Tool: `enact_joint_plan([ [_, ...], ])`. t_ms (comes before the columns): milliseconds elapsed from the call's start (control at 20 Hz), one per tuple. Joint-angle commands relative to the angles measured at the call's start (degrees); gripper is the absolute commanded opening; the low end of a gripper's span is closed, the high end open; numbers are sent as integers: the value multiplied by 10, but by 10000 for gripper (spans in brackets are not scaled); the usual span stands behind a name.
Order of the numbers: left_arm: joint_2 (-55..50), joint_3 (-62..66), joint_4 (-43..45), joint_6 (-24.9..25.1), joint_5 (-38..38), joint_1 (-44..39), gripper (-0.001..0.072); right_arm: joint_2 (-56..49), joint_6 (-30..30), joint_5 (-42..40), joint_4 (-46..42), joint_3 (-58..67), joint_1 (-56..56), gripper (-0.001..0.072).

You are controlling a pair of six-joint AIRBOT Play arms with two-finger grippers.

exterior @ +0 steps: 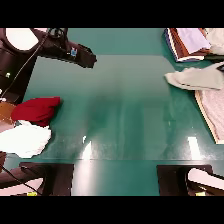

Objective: Fold the shirts.

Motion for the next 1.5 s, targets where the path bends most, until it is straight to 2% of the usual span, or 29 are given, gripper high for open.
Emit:
enact_joint_plan([
  [0,0,0,2,-1,12,-14,27,-41,1,-24,-2,58,-48,14],
  [350,-11,0,2,-1,9,-14,27,-89,6,-30,-4,243,-55,15],
  [650,-19,0,1,-1,-1,-14,27,-86,7,92,-9,327,-100,14],
  [800,-19,0,1,-1,-12,-14,27,-55,7,127,-15,273,-129,15],
  [1000,-19,0,2,0,-25,-14,27,24,7,143,-106,156,-162,15],
  [1300,-19,0,2,0,-25,-14,27,147,7,188,-137,-33,-279,22],
  [1350,-19,0,2,0,-25,-14,27,165,7,189,-161,-63,-295,65],
  [1400,-19,0,2,0,-25,-14,27,181,7,187,-193,-94,-310,283],
  [1450,-19,0,2,0,-26,-14,27,192,7,185,-223,-120,-322,455],
])
